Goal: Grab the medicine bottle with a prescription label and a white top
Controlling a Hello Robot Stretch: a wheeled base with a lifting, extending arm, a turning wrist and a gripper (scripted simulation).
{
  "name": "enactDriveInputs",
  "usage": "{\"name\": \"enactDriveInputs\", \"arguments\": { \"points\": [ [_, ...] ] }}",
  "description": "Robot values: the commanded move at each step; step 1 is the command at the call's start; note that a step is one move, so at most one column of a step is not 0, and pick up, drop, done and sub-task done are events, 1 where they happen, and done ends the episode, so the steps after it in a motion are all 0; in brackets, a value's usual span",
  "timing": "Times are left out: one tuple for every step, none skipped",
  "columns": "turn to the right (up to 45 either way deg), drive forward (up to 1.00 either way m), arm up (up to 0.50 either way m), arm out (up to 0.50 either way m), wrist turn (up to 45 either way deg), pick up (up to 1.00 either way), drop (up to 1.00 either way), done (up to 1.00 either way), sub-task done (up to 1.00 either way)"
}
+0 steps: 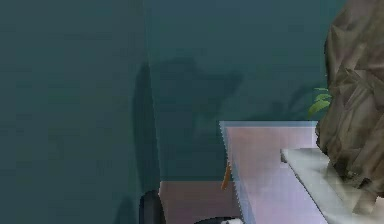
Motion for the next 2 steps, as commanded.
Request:
{"name": "enactDriveInputs", "arguments": {
  "points": [
    [0.0, 0.00, 0.00, 0.00, 27.0, 0.00, 0.00, 0.00, 0.00],
    [0.0, 0.00, -0.30, 0.00, 0.0, 0.00, 0.00, 0.00, 0.00]
  ]
}}
